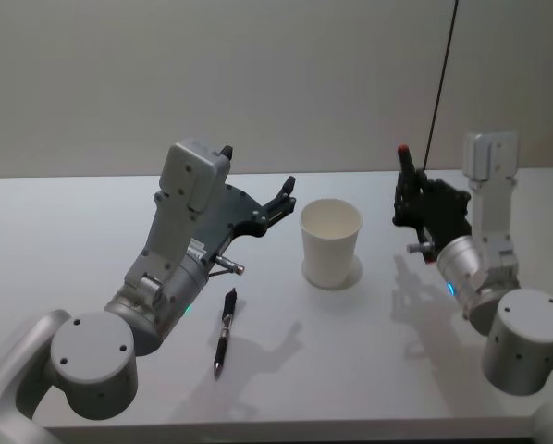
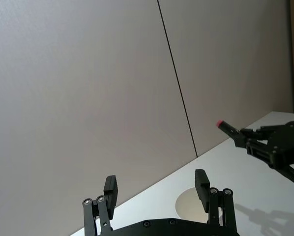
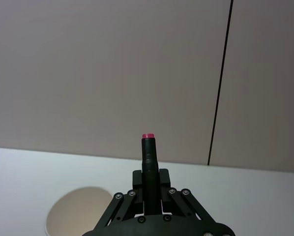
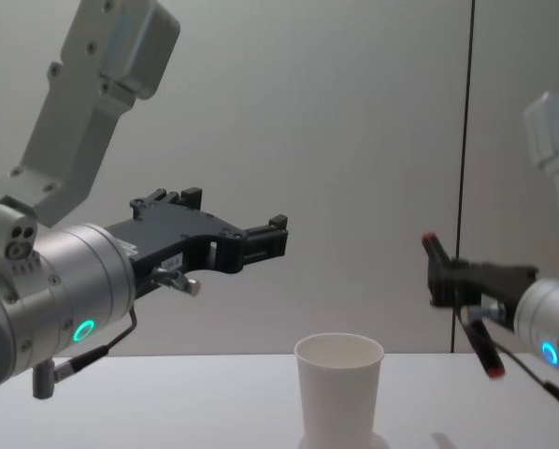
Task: Place the pen into the pen holder.
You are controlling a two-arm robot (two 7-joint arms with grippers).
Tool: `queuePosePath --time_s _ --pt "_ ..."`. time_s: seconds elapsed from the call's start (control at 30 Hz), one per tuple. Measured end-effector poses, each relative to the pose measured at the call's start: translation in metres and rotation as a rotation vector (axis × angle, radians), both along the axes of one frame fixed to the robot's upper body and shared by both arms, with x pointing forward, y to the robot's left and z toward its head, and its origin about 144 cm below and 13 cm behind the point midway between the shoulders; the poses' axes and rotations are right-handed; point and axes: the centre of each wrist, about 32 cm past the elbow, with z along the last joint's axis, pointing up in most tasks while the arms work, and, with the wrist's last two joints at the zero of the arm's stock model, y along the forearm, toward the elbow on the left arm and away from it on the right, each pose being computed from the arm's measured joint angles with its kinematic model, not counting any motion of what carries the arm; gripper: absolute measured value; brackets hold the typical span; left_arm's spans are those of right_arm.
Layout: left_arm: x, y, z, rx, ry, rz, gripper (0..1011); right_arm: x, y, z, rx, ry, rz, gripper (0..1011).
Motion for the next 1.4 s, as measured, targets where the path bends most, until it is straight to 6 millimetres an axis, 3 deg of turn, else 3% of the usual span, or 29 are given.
queuePosePath --time_s 0.37,0.73,1.4 --pt "0.0 0.0 0.0 0.0 0.0 0.0 1004 0.012 -0.002 0.009 0.017 -0.179 0.053 184" --pt "0.0 0.0 0.0 0.0 0.0 0.0 1004 0.041 0.003 0.014 0.006 -0.351 0.132 184" --pt "0.0 0.0 0.0 0.0 0.0 0.0 1004 0.074 0.021 0.0 -0.056 -0.384 0.241 184"
